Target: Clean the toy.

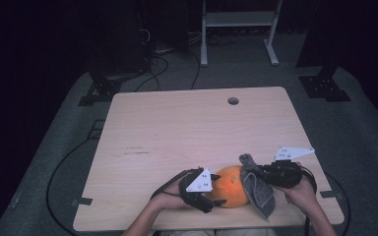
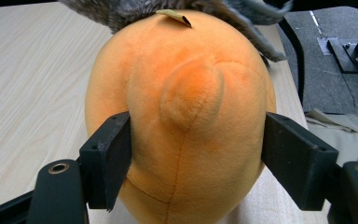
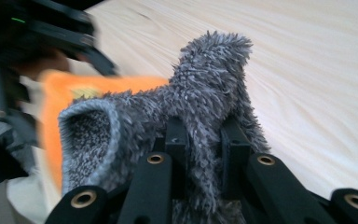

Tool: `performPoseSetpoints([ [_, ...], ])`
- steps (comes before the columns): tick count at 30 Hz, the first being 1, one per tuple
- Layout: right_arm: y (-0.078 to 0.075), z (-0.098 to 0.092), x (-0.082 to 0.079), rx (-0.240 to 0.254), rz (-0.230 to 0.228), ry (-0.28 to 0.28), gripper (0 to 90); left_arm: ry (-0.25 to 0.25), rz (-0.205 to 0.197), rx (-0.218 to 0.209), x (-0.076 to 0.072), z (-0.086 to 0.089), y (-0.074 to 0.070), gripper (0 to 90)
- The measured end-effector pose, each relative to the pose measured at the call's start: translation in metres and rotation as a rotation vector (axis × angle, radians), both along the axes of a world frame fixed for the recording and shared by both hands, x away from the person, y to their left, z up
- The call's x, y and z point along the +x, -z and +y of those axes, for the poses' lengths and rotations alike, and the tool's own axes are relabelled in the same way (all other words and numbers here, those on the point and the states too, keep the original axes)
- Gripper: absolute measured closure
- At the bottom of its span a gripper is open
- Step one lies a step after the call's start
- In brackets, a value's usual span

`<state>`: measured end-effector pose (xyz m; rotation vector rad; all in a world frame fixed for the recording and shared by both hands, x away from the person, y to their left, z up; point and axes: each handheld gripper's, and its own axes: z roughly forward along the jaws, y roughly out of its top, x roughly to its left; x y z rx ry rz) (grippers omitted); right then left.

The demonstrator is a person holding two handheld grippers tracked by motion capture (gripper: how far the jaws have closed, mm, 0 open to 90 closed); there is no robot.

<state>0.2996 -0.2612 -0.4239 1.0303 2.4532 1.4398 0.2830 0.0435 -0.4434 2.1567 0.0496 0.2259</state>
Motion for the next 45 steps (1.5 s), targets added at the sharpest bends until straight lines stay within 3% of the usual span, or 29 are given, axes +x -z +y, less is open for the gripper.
performPoseSetpoints([
  [4,0.007,-0.012,0.005,-0.008,0.036,0.050,76.6,-0.008,0.010,-0.002,0.001,0.003,0.001,26.5],
  [8,0.002,-0.007,0.002,0.037,0.009,0.024,76.4,-0.019,0.028,-0.002,0.005,0.007,0.002,26.1],
  [12,0.011,-0.005,0.005,0.043,0.044,0.033,76.5,-0.024,0.043,0.001,0.007,0.009,0.002,26.2],
  [15,0.018,-0.009,0.008,-0.026,0.072,0.062,76.5,-0.031,0.063,-0.003,0.010,0.013,0.003,26.2],
  [16,0.018,-0.010,0.007,-0.036,0.062,0.065,76.4,-0.035,0.065,0.001,0.011,0.014,0.003,26.2],
  [17,0.015,-0.010,0.005,-0.029,0.055,0.067,76.4,-0.040,0.073,-0.001,0.011,0.015,0.003,26.3],
  [20,-0.003,-0.007,-0.003,0.067,-0.009,0.023,76.2,-0.046,0.088,-0.007,0.014,0.017,0.003,26.4],
  [22,-0.002,-0.002,-0.003,0.042,-0.012,0.006,76.1,-0.052,0.091,-0.009,0.015,0.017,0.003,26.6],
  [24,0.009,-0.001,0.001,0.012,0.027,0.009,76.0,-0.061,0.094,-0.008,0.016,0.017,0.004,26.6],
  [25,0.017,-0.004,0.005,-0.004,0.055,0.028,76.1,-0.062,0.097,-0.012,0.016,0.018,0.004,26.6],
  [27,0.023,-0.007,0.007,-0.071,0.068,0.053,76.2,-0.060,0.097,-0.008,0.016,0.019,0.004,26.5],
  [29,0.029,-0.011,0.008,-0.088,0.096,0.063,76.2,-0.061,0.097,-0.013,0.015,0.020,0.004,26.4],
  [33,0.007,-0.008,0.000,-0.013,0.008,0.042,75.8,-0.062,0.094,-0.026,0.016,0.018,0.006,25.6],
  [35,-0.006,-0.003,-0.007,0.049,-0.043,0.001,75.8,-0.069,0.103,-0.034,0.018,0.017,0.006,25.6],
  [36,-0.008,-0.001,-0.008,0.065,-0.046,-0.017,75.8,-0.073,0.105,-0.036,0.018,0.017,0.006,25.5],
  [39,0.000,0.004,-0.007,0.031,-0.028,-0.032,75.6,-0.088,0.100,-0.037,0.018,0.016,0.007,24.6],
  [43,0.010,-0.005,0.000,-0.044,0.019,0.045,75.6,-0.103,0.108,-0.048,0.019,0.015,0.007,24.4],
  [45,0.009,-0.008,-0.002,-0.026,0.018,0.049,75.6,-0.109,0.111,-0.054,0.019,0.015,0.008,24.2],
])
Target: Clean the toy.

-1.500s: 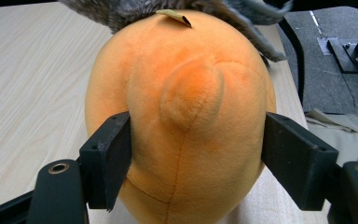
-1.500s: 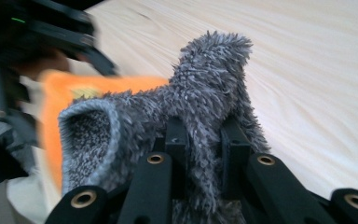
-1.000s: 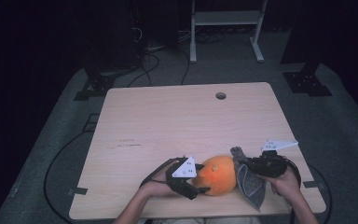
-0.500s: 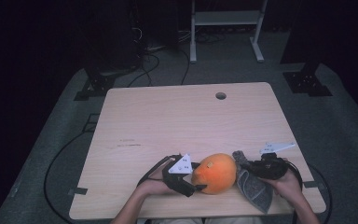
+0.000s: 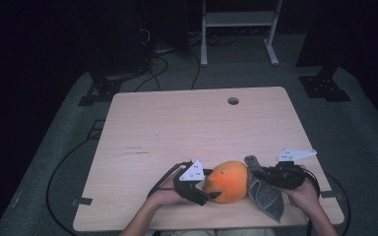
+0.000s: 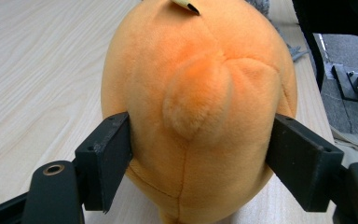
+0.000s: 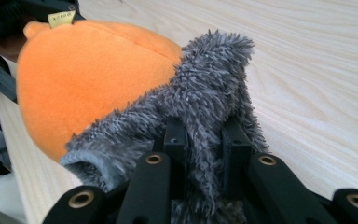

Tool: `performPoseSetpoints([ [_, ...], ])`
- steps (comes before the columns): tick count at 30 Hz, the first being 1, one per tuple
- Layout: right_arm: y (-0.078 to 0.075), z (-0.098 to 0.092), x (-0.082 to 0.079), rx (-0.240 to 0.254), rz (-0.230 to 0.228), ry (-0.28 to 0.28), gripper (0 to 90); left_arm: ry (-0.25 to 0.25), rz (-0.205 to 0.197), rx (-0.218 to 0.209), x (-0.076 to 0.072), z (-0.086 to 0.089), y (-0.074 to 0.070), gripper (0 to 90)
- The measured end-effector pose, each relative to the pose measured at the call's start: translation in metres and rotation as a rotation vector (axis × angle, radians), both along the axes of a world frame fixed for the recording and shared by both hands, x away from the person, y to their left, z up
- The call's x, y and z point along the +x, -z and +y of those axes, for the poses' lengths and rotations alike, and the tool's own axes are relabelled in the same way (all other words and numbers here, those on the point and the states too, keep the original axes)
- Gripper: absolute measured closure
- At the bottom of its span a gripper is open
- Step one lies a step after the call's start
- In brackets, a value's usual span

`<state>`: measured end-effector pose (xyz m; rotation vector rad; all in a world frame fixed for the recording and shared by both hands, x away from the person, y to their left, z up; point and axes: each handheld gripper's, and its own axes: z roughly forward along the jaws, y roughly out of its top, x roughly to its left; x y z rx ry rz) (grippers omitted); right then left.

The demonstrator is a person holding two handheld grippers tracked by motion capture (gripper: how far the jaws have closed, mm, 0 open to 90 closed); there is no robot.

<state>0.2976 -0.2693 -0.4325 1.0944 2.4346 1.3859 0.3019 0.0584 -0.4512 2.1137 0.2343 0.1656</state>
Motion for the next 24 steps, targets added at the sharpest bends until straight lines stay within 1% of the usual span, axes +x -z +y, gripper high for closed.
performPoseSetpoints([
  [1,-0.004,0.001,-0.002,0.016,-0.022,-0.007,75.6,-0.002,-0.001,-0.005,0.000,-0.001,0.000,24.2],
  [4,-0.022,0.011,-0.008,0.097,-0.087,-0.057,75.6,-0.007,-0.011,-0.008,-0.001,-0.004,0.001,23.6],
  [5,-0.024,0.016,-0.010,0.106,-0.104,-0.078,75.5,-0.009,-0.011,-0.007,0.000,-0.004,0.001,23.4],
  [6,-0.024,0.020,-0.010,0.104,-0.099,-0.086,75.5,-0.011,-0.010,-0.009,0.000,-0.004,0.002,23.0],
  [7,-0.022,0.022,-0.010,0.091,-0.094,-0.093,75.5,-0.014,-0.004,-0.015,0.000,-0.003,0.003,22.9],
  [8,-0.017,0.025,-0.008,0.072,-0.089,-0.093,75.5,-0.016,-0.003,-0.015,0.001,-0.003,0.003,22.8],
  [9,-0.015,0.024,-0.007,0.071,-0.080,-0.087,75.6,-0.021,0.001,-0.021,0.001,-0.003,0.003,22.8],
  [10,-0.013,0.022,-0.005,0.065,-0.073,-0.078,75.6,-0.023,0.003,-0.022,0.001,-0.004,0.003,22.9],
  [12,-0.009,0.015,-0.002,0.012,-0.060,-0.027,75.6,-0.023,0.001,-0.020,0.000,-0.004,0.002,22.9],
  [13,-0.006,0.011,-0.001,0.006,-0.044,-0.011,75.7,-0.022,-0.002,-0.021,0.000,-0.004,0.003,22.9],
  [14,-0.005,0.009,-0.002,0.014,-0.035,0.002,75.7,-0.023,0.000,-0.022,0.000,-0.004,0.003,22.9],
  [15,-0.008,0.008,-0.004,0.016,-0.051,0.006,75.6,-0.024,0.001,-0.023,0.000,-0.004,0.003,22.9],
  [16,-0.012,0.010,-0.006,0.021,-0.067,0.000,75.6,-0.026,0.002,-0.027,0.000,-0.004,0.004,22.9],
  [18,-0.024,0.019,-0.012,0.074,-0.112,-0.051,75.4,-0.027,0.001,-0.029,0.001,-0.004,0.004,22.9],
  [19,-0.030,0.025,-0.014,0.082,-0.131,-0.080,75.2,-0.026,0.003,-0.031,0.001,-0.004,0.004,22.7],
  [20,-0.032,0.031,-0.015,0.067,-0.146,-0.103,74.9,0.000,0.000,-0.030,0.000,-0.003,0.004,22.1],
  [21,-0.029,0.041,-0.015,0.006,-0.140,-0.120,74.7,0.008,0.002,-0.036,0.000,-0.003,0.003,19.2],
  [22,-0.027,0.042,-0.014,-0.001,-0.138,-0.117,74.7,0.016,0.007,-0.041,0.000,-0.003,0.003,17.8],
  [23,-0.022,0.042,-0.012,0.015,-0.130,-0.109,74.9,0.021,0.012,-0.041,0.000,-0.002,0.004,15.8],
  [24,-0.019,0.039,-0.011,0.052,-0.107,-0.103,74.9,0.026,0.008,-0.049,0.000,-0.003,0.005,14.2],
])
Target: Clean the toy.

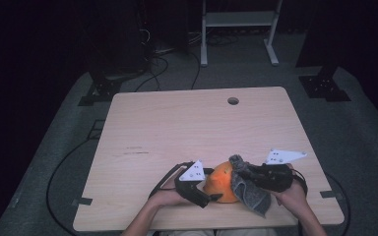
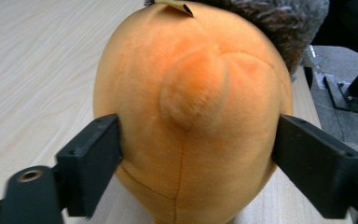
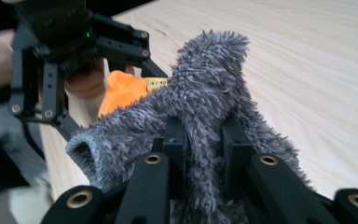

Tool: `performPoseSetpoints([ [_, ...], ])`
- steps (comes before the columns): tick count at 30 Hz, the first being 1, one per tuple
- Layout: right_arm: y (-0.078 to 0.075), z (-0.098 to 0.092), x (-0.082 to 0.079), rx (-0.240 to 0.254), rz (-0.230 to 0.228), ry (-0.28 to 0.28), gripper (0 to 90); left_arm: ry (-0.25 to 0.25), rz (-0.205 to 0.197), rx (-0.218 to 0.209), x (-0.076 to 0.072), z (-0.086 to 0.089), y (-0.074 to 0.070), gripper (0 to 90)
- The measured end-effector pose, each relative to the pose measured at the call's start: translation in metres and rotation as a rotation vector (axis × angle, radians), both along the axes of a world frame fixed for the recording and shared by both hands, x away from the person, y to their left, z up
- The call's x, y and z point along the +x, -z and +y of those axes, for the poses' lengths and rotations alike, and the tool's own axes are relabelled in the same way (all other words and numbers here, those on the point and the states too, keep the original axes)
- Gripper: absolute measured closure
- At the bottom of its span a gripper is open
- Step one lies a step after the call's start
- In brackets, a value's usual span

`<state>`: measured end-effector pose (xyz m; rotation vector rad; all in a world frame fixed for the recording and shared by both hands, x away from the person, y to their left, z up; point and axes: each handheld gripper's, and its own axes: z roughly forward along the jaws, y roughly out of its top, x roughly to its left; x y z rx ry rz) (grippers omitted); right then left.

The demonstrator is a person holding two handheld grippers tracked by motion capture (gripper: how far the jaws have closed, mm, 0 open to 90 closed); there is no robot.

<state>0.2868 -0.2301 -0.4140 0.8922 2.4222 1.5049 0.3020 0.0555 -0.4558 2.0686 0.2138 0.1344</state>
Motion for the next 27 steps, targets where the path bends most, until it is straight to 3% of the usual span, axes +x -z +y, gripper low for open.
performPoseSetpoints([
  [4,0.004,-0.008,0.002,0.008,0.004,0.014,74.8,-0.009,-0.034,0.026,-0.003,-0.007,0.003,13.9],
  [8,0.012,-0.021,0.011,-0.011,0.038,0.077,74.8,-0.025,-0.090,0.070,-0.006,-0.012,0.006,14.0],
  [10,0.019,-0.031,0.015,-0.064,0.067,0.132,74.8,-0.037,-0.076,0.060,-0.005,-0.010,0.007,15.6],
  [12,0.021,-0.036,0.015,-0.083,0.082,0.154,74.8,-0.044,-0.067,0.059,-0.003,-0.009,0.007,17.0],
  [14,0.012,-0.036,0.013,-0.057,0.061,0.145,74.8,-0.044,-0.069,0.054,-0.003,-0.009,0.006,18.0],
  [17,-0.010,-0.022,0.004,-0.001,-0.004,0.066,74.9,-0.028,-0.100,0.050,-0.006,-0.012,0.007,20.8],
  [19,-0.019,-0.007,-0.002,-0.009,-0.043,0.017,74.3,-0.025,-0.106,0.054,-0.008,-0.013,0.007,21.4],
  [22,-0.012,0.005,-0.002,-0.073,-0.052,0.000,74.5,-0.031,-0.085,0.043,-0.006,-0.010,0.005,17.2],
  [24,-0.008,0.000,0.000,-0.051,-0.037,0.008,74.5,-0.037,-0.071,0.028,-0.004,-0.010,0.004,14.5],
  [27,-0.006,-0.006,-0.002,-0.045,-0.022,0.006,74.3,-0.042,-0.083,0.029,-0.006,-0.014,0.005,13.3],
])
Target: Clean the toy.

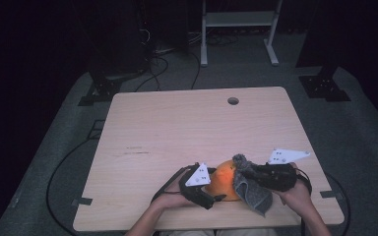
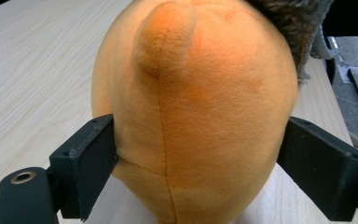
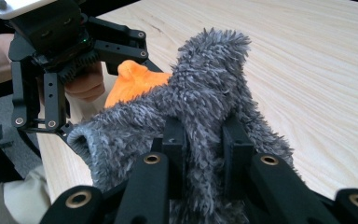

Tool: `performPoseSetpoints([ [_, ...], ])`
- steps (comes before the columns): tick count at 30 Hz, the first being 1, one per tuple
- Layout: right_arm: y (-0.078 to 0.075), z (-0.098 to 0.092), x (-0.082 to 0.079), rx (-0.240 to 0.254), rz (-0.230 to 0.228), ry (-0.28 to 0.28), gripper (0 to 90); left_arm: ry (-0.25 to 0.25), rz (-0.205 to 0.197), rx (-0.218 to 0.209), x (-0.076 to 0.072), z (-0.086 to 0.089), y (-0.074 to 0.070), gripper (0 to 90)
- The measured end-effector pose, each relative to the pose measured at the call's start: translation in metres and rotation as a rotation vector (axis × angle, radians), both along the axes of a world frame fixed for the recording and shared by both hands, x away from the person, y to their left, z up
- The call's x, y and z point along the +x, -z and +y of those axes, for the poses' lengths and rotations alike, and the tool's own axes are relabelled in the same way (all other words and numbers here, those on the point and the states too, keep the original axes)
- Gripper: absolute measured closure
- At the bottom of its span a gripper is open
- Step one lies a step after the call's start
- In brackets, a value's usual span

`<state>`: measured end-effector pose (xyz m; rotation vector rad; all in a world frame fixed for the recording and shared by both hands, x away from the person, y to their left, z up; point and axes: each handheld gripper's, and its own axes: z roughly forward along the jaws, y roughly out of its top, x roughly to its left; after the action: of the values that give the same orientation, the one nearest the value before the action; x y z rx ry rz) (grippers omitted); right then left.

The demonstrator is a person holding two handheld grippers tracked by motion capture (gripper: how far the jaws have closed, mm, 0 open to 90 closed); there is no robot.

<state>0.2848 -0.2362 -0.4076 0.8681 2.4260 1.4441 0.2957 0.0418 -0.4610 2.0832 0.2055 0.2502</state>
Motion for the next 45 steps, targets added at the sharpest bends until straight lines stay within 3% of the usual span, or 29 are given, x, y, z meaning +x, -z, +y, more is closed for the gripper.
performPoseSetpoints([
  [5,0.003,-0.006,0.004,-0.001,0.012,0.002,74.4,-0.013,0.001,-0.019,0.000,0.001,0.000,19.3],
  [10,0.012,-0.028,0.012,-0.036,0.074,0.099,74.6,-0.016,-0.012,-0.023,-0.001,0.000,-0.003,24.5],
  [11,0.008,-0.030,0.011,-0.012,0.073,0.102,74.7,-0.010,-0.016,-0.015,-0.002,0.000,-0.004,24.4],
  [12,-0.001,-0.029,0.006,0.043,0.061,0.079,74.7,-0.008,-0.017,-0.014,-0.002,0.000,-0.004,24.4],
  [15,-0.023,-0.012,-0.002,0.068,-0.006,0.015,74.6,0.006,-0.028,-0.006,-0.004,-0.002,-0.004,24.4],
  [17,-0.027,0.005,-0.003,0.018,-0.039,-0.015,74.1,0.016,-0.033,-0.002,-0.006,-0.003,-0.005,24.3],
  [19,-0.019,0.014,0.001,-0.040,-0.028,-0.014,73.9,0.030,-0.033,0.019,-0.007,-0.002,-0.006,24.3],
  [20,-0.015,0.013,0.002,-0.035,-0.015,-0.020,73.9,0.035,-0.041,0.027,-0.007,-0.002,-0.006,24.2],
  [24,-0.010,0.004,0.002,-0.018,0.000,-0.007,74.0,0.032,-0.030,-0.003,-0.005,-0.001,-0.007,19.0],
  [25,-0.007,-0.001,0.002,-0.020,0.007,0.004,74.0,0.009,-0.007,-0.017,-0.003,-0.003,-0.006,16.5],
  [28,-0.005,-0.005,0.003,-0.010,0.015,0.006,74.1,-0.031,-0.002,-0.003,-0.003,-0.008,-0.005,11.2],
  [30,-0.003,-0.007,0.004,-0.004,0.022,0.004,74.1,-0.061,0.053,0.007,0.000,-0.012,-0.002,8.6],
  [31,-0.002,-0.009,0.004,-0.001,0.027,0.004,74.1,-0.072,0.094,-0.015,0.002,-0.012,0.000,8.6],
  [32,0.001,-0.014,0.006,0.006,0.035,0.018,74.1,-0.068,0.099,-0.026,0.002,-0.012,0.001,10.4],
  [37,0.011,-0.034,0.011,0.030,0.075,0.083,74.0,-0.072,0.035,-0.075,-0.003,-0.013,-0.005,30.0],
  [39,0.013,-0.042,0.012,0.038,0.090,0.109,74.0,-0.073,0.034,-0.087,-0.004,-0.013,-0.006,33.4],
  [41,0.015,-0.051,0.015,0.052,0.102,0.149,74.6,-0.081,0.031,-0.161,-0.003,-0.014,-0.010,35.0],
  [42,0.011,-0.054,0.015,0.082,0.104,0.150,74.7,-0.090,0.021,-0.182,-0.003,-0.014,-0.014,35.2],
  [45,-0.018,-0.055,0.007,0.167,0.050,0.091,74.8,-0.102,0.000,-0.226,-0.004,-0.015,-0.024,35.8],
])
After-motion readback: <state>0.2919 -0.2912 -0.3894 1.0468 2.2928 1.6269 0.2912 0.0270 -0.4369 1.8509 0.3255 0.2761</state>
